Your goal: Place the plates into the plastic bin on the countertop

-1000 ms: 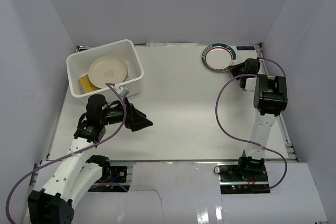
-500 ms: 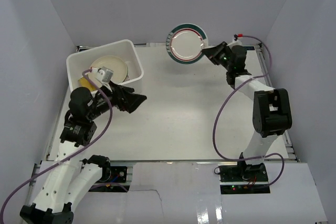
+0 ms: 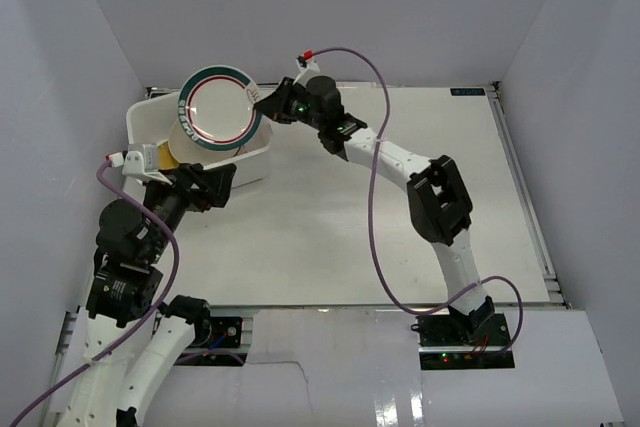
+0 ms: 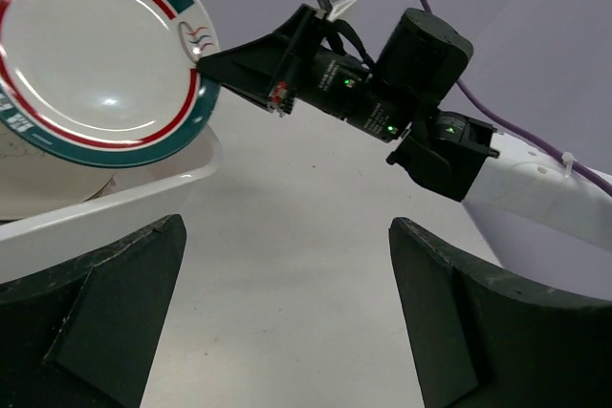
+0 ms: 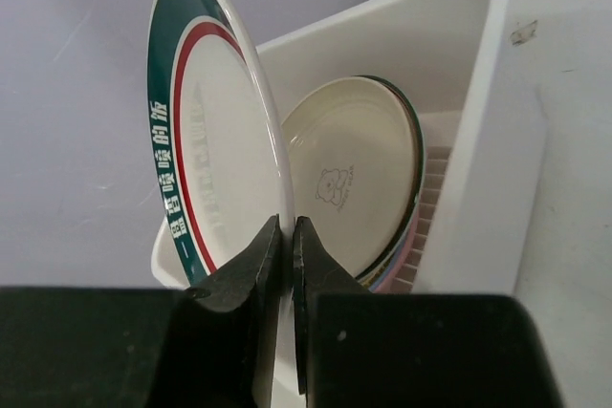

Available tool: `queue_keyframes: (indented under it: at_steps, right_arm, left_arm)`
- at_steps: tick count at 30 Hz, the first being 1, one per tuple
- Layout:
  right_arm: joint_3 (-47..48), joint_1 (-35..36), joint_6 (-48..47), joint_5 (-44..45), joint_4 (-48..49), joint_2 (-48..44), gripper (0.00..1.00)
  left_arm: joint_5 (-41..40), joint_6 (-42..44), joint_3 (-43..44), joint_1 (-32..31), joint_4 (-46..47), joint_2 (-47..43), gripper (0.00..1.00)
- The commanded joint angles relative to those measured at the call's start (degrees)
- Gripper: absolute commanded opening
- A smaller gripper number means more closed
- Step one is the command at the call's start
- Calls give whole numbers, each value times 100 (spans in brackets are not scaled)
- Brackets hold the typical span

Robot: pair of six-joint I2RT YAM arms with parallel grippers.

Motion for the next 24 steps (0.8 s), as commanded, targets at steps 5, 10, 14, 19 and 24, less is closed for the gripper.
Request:
queue_keyframes:
  at_steps: [5, 10, 14, 19, 24]
  right_arm:
    - [2106, 525, -162, 854, -670, 1086, 24]
    - [2636, 517, -469, 810, -909, 975, 88]
    - [1226, 368, -952, 934, -628, -158, 91]
    - [-1157, 201, -1926, 1048, -251, -2258, 92]
    - [-3785, 121, -2657, 1970, -215, -4570, 90]
  left_arm:
    - [-348, 106, 198, -84, -275, 73, 98]
    - [-532, 106, 408, -93, -319, 117, 98]
    - [-533, 89, 593, -84, -310, 222, 98]
    - [-445, -26, 717, -93, -222, 302, 98]
    - [91, -70, 576, -93, -3, 293, 98]
